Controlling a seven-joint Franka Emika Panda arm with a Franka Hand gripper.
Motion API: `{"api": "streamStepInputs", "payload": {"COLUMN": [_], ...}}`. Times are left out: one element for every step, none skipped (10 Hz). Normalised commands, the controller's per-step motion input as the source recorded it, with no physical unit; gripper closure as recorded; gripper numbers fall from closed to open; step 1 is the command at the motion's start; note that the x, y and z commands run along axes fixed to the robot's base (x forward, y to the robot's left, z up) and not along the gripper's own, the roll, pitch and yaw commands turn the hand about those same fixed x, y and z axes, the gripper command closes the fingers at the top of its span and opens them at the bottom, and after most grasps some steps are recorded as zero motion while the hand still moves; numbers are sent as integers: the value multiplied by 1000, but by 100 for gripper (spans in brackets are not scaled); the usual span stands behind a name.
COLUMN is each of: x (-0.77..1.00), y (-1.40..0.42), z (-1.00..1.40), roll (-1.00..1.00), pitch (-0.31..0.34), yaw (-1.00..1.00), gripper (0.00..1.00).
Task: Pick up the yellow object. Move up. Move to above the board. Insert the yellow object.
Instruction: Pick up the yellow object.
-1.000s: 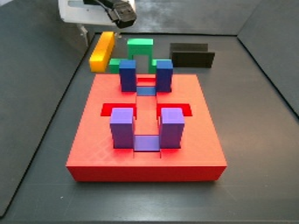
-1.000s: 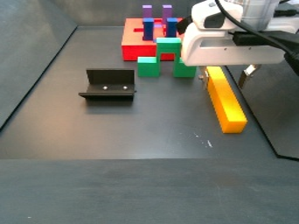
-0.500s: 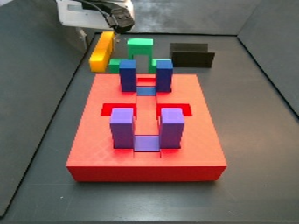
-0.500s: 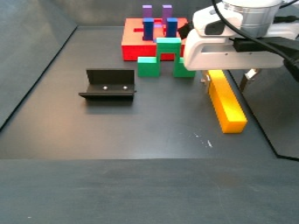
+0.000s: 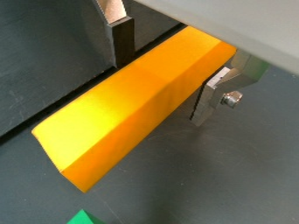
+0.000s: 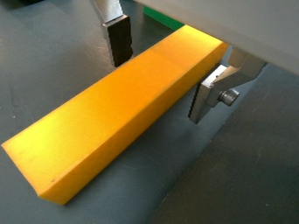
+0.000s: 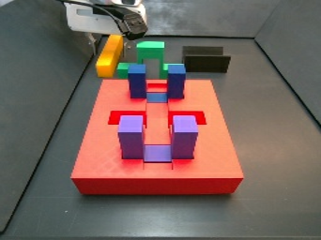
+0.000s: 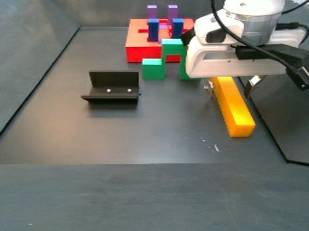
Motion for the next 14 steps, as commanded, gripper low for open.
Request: {"api": "streamStepInputs", "payload": {"x": [-20,0,0,0,-20,-40,0,0,0,0,0,0,0,0], "y": [0,0,0,-37,-23,0,0,0,0,0,0,0,0,0], "z": [-151,-160,-197,-203,-149,0,0,0,0,0,0,0,0,0], "roll": [-6,0,0,0,4,0,0,0,0,0,0,0,0,0], "pitch": [-50,-51,-59,-53,-34,-14,0,0,0,0,0,0,0,0], "yaw": [0,0,0,0,0,0,0,0,0,0,0,0,0,0], "gripper": [0,0,0,0,0,0,0,100,100,100,100,100,100,100]}}
